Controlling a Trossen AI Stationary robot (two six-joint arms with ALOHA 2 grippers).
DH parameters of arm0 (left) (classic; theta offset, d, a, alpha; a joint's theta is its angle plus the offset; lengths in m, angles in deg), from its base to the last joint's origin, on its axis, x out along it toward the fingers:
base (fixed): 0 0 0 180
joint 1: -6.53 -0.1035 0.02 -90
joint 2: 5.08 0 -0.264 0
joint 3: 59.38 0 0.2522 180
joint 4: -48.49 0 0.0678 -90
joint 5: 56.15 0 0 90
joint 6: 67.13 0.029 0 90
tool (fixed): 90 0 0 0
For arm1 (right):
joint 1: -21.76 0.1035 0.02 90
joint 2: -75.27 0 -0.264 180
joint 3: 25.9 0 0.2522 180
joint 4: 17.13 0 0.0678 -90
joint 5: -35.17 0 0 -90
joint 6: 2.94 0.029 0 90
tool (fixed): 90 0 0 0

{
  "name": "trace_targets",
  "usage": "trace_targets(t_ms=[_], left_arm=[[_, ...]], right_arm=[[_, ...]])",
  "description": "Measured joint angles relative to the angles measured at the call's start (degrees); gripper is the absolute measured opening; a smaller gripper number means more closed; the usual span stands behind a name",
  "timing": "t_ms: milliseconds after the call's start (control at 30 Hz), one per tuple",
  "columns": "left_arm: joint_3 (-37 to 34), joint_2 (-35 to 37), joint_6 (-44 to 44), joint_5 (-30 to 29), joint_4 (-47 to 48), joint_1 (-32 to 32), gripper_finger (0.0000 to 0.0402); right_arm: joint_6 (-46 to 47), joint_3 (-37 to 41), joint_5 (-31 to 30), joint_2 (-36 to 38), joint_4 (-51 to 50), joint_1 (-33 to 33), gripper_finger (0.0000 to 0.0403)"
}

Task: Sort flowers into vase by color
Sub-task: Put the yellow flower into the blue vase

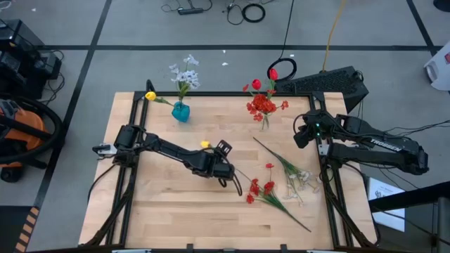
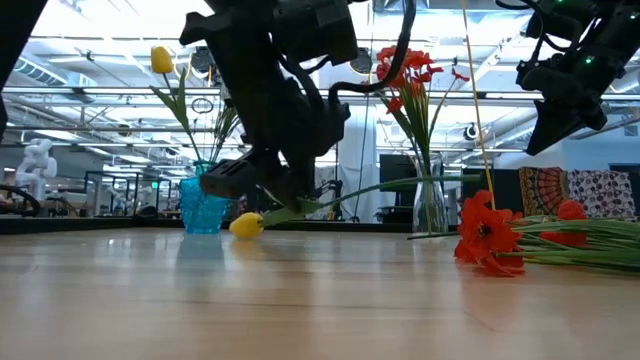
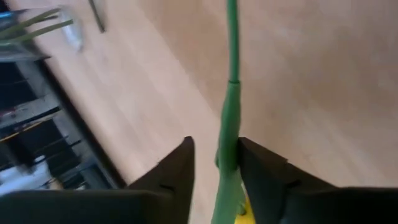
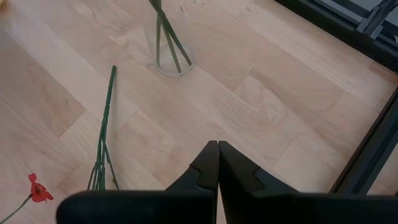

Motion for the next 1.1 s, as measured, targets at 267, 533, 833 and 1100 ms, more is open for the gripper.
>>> trace_targets(t_ms=[267,533,833,1100], left_arm=[[0.0,0.0,-9.9,-15.0,0.3,-1.4,0.0209],[0.1,0.0,-20.3,1.3,14.8,-1.4,0.0215],[0.1,0.0,-43.5,10.9,26.1,-2.1,0.0215],[0.1,0.0,-71.8,8.8,25.2,-7.3,0.0215]], right_arm=[[0.0,0.0,0.0,0.0,0.0,0.0,0.0],[0.0,0.0,0.0,0.0,0.0,0.0,0.0],[0.0,0.0,0.0,0.0,0.0,0.0,0.0],[0.0,0.0,0.0,0.0,0.0,0.0,0.0]])
